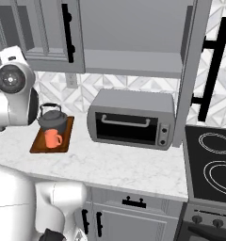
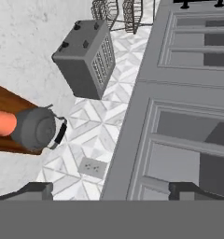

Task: Pick the kettle from the counter and place it on the tray. Then pick the mug from the cabinet and place it on the tray. Then close the cabinet doors.

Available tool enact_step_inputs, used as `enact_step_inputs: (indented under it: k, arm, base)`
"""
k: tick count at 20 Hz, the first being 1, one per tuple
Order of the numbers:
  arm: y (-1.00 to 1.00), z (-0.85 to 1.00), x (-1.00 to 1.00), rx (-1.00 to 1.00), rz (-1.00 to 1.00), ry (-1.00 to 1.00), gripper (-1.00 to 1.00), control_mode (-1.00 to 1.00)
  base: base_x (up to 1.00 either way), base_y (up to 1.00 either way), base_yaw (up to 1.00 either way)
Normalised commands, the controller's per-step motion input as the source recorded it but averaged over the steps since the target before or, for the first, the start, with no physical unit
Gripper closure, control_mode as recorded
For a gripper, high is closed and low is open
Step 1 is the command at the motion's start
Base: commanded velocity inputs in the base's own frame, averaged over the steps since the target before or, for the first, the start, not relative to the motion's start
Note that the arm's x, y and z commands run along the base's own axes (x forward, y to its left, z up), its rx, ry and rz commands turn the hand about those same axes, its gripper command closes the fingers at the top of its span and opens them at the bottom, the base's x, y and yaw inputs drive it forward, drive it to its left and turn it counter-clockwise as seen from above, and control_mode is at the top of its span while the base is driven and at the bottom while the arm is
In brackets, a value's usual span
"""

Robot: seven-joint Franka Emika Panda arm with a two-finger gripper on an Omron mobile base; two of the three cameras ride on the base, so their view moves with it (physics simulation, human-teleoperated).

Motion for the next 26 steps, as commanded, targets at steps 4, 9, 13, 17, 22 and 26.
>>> enact_step_inputs:
  k: [4,9,13,17,22,26]
  arm:
    - [-0.07,0.03,-0.49,-0.19,0.03,0.00,-1.00,-1.00]
    - [-0.32,0.06,-0.41,-0.15,0.00,0.00,-1.00,-1.00]
    - [-0.58,0.04,-0.29,-0.04,-0.04,0.00,-1.00,-1.00]
    - [-0.74,0.00,-0.16,0.00,-0.17,0.00,-1.00,-1.00]
    - [-0.83,0.03,-0.19,0.02,-0.16,0.00,-1.00,-1.00]
    - [-0.83,0.05,-0.15,0.06,-0.18,0.00,-1.00,-1.00]
  base:
    - [0.00,0.00,0.00]
    - [0.00,0.00,0.00]
    - [0.00,0.00,0.00]
    - [0.00,0.00,0.00]
    - [0.00,0.00,0.00]
    - [0.00,0.00,0.00]
